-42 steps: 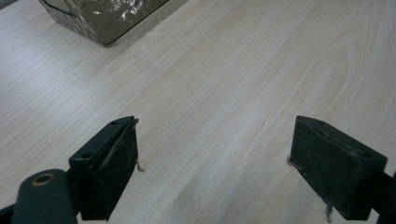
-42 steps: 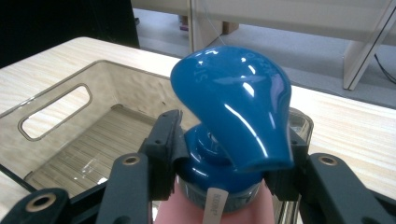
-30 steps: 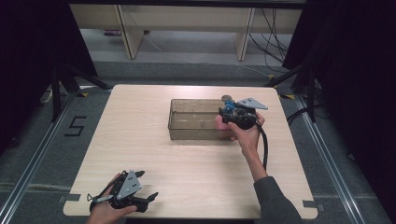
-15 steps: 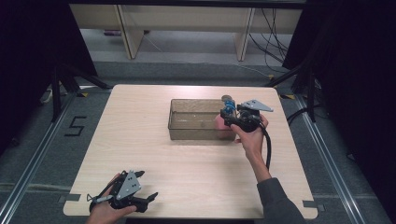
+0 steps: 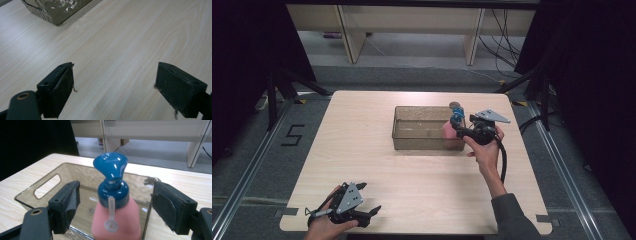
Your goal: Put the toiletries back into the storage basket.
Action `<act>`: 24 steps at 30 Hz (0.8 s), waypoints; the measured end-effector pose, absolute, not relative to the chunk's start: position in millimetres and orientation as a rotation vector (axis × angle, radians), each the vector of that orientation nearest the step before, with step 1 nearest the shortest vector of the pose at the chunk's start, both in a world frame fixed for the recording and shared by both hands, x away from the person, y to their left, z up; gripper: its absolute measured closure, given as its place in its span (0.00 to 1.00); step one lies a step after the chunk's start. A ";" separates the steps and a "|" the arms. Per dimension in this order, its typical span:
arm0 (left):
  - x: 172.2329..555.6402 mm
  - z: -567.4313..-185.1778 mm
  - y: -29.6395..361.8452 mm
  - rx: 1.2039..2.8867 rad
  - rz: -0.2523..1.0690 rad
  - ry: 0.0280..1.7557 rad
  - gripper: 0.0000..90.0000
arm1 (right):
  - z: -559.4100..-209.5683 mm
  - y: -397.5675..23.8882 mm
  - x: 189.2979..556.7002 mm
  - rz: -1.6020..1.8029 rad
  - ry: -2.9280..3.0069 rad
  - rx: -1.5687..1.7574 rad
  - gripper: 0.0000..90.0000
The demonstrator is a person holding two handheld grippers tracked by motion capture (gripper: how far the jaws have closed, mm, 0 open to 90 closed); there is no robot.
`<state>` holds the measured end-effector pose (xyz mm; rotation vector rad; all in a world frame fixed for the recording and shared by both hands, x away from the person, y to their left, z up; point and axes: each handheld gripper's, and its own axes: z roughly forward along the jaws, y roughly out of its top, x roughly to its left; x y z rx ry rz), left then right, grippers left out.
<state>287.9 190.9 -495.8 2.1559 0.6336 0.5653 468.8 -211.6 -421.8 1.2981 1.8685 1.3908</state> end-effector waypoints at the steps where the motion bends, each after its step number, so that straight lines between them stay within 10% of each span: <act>1: 288.3 -495.7 191.5 2.165 0.569 0.632 0.17 | -421.5 -215.0 468.7 1.370 1.871 1.240 0.26; 24: 288.0 -496.4 190.0 2.139 0.559 0.643 0.17 | -416.4 -215.3 451.0 1.421 1.885 1.237 0.25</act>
